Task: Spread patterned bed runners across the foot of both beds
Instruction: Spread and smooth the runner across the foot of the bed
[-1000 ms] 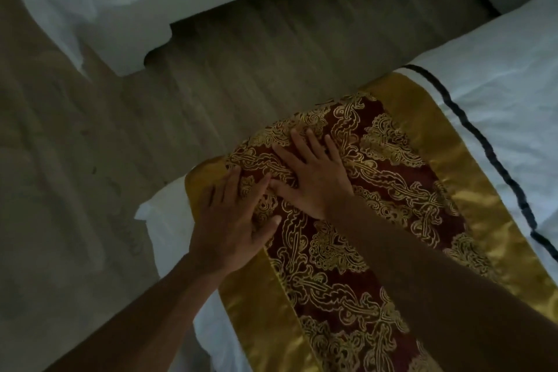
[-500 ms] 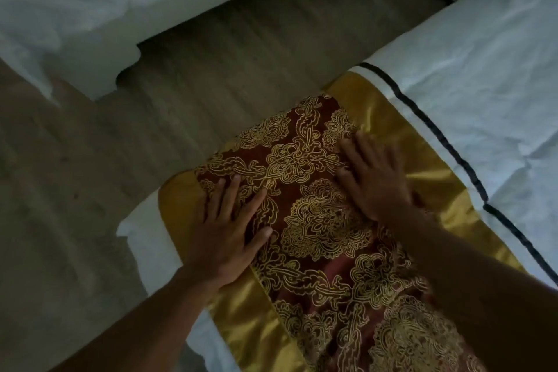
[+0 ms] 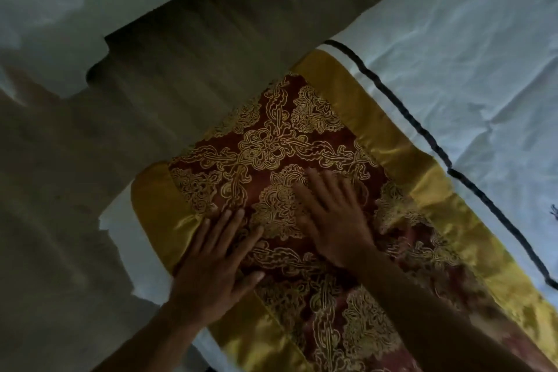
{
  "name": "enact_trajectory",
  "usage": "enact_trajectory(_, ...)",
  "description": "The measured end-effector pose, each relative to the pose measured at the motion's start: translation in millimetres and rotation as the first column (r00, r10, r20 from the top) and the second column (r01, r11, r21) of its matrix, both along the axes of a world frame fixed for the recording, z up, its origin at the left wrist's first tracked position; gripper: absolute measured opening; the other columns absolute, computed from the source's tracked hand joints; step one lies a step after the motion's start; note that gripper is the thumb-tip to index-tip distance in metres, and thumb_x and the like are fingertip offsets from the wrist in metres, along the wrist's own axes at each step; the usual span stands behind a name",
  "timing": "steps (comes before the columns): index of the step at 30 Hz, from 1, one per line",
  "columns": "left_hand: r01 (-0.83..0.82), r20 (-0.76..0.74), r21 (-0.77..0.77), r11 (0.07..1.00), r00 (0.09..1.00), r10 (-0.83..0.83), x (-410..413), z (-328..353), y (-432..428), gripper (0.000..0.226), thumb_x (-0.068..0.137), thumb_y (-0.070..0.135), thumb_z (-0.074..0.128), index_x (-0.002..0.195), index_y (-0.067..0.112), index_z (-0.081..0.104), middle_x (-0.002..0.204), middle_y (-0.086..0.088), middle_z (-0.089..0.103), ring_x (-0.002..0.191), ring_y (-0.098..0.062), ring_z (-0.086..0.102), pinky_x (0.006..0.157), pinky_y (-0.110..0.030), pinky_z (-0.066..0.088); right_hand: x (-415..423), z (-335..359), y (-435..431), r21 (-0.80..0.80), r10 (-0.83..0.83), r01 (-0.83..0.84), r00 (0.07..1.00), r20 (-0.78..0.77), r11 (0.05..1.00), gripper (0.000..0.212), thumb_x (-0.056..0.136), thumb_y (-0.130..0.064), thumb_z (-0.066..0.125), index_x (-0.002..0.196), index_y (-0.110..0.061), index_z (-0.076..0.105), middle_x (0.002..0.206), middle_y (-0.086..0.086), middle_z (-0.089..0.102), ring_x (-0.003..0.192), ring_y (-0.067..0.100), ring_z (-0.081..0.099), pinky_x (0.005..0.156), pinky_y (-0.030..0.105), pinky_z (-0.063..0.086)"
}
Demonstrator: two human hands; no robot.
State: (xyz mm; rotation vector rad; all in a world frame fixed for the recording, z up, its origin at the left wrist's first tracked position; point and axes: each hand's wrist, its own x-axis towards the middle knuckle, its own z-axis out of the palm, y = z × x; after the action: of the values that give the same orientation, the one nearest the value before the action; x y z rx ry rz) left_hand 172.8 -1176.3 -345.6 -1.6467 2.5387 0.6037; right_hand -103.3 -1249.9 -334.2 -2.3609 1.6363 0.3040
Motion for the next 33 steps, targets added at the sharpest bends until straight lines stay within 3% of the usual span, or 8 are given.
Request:
enact_trajectory(3, -0.007, 0.013, 0.014, 1.000, 1.000, 0.007, -3, -3, -3, 0.076, 0.095, 0.074, 0.035, 0.159, 0.037, 0.019, 0.170, -0.006, 0.006, 0.157, -0.027, 0.004, 0.123, -0.055, 0.015, -95, 7, 40, 0.029, -0.340, 0.348, 0.929, -0.147, 0.937, 0.071, 0.101, -0.066, 0.003, 0.161, -0.029, -0.008, 0.169, 0.004, -0.014, 0.156, 0.025, -0.013, 0.123, 0.057, 0.012)
enact_trajectory(8, -0.102, 0.067, 0.042, 0.994, 0.993, 0.100, -24, 6, 1, 0.077, 0.092, 0.067, 0.034, 0.159, 0.030, 0.026, 0.169, -0.014, 0.007, 0.156, -0.034, 0.002, 0.121, -0.063, 0.012, -84, 18, 42, 0.054, -0.490, 0.500, 0.861, -0.136, 0.864, 0.075, 0.100, -0.068, 0.004, 0.160, -0.027, -0.014, 0.167, 0.008, -0.021, 0.153, 0.031, -0.021, 0.125, 0.056, 0.000)
enact_trajectory(11, -0.138, -0.010, 0.051, 0.989, 0.990, 0.139, -61, 25, 11, 0.075, 0.095, 0.063, 0.034, 0.159, 0.024, 0.026, 0.168, -0.019, 0.005, 0.155, -0.039, -0.001, 0.120, -0.065, 0.012, -32, 29, 26, 0.002, -0.444, 0.444, 0.896, 0.001, 0.896, 0.071, 0.103, -0.063, 0.012, 0.161, -0.028, -0.011, 0.167, 0.010, -0.022, 0.153, 0.029, -0.022, 0.124, 0.051, -0.013)
enact_trajectory(15, 0.176, -0.086, 0.070, 0.982, 0.982, -0.170, -112, 32, 61, 0.072, 0.097, 0.073, 0.029, 0.159, 0.040, 0.017, 0.170, -0.006, 0.000, 0.156, -0.033, 0.001, 0.116, -0.068, 0.020, -7, 24, 38, 0.051, -0.298, 0.294, 0.949, 0.100, 0.955, 0.067, 0.105, -0.061, 0.013, 0.160, -0.033, -0.010, 0.167, 0.007, -0.023, 0.153, 0.029, -0.024, 0.124, 0.050, -0.013)
enact_trajectory(19, 0.187, 0.033, 0.107, 0.976, 0.981, -0.192, -113, 8, 64, 0.091, 0.083, 0.090, 0.030, 0.159, 0.043, 0.011, 0.170, -0.006, 0.000, 0.155, -0.037, 0.003, 0.114, -0.072, 0.016, -108, 9, 94, 0.005, -0.718, 0.719, 0.695, -0.040, 0.696, 0.068, 0.101, -0.067, 0.004, 0.159, -0.037, -0.015, 0.168, 0.005, -0.019, 0.154, 0.026, -0.018, 0.125, 0.056, 0.000)
enact_trajectory(26, 0.161, 0.100, 0.124, 0.979, 0.980, -0.174, -119, 11, 63, 0.105, 0.076, 0.094, 0.033, 0.160, 0.040, 0.001, 0.170, -0.008, -0.009, 0.155, -0.037, -0.007, 0.114, -0.075, 0.009, -189, 26, 178, 0.055, -0.819, 0.834, 0.550, -0.164, 0.549, 0.087, 0.091, -0.080, 0.000, 0.158, -0.030, -0.020, 0.165, 0.006, -0.028, 0.153, 0.026, -0.022, 0.124, 0.058, -0.001)
enact_trajectory(29, 0.101, 0.088, 0.110, 0.989, 0.990, -0.111, -122, 26, 71, 0.102, 0.080, 0.092, 0.031, 0.161, 0.036, 0.006, 0.169, -0.014, -0.004, 0.155, -0.039, -0.001, 0.115, -0.074, 0.008, -154, 35, 147, 0.031, -0.797, 0.801, 0.597, -0.094, 0.597, 0.085, 0.095, -0.075, 0.002, 0.160, -0.022, -0.015, 0.165, 0.011, -0.026, 0.152, 0.030, -0.022, 0.125, 0.056, -0.005)
enact_trajectory(33, 0.003, 0.048, 0.114, 0.994, 0.999, -0.009, -132, 39, 111, 0.102, 0.083, 0.086, 0.038, 0.161, 0.023, 0.019, 0.168, -0.019, 0.006, 0.154, -0.040, 0.008, 0.117, -0.069, 0.014, -62, 49, 120, 0.071, -0.539, 0.535, 0.830, 0.143, 0.842, 0.074, 0.103, -0.063, 0.012, 0.161, -0.023, -0.011, 0.165, 0.012, -0.026, 0.153, 0.028, -0.025, 0.123, 0.049, -0.013)
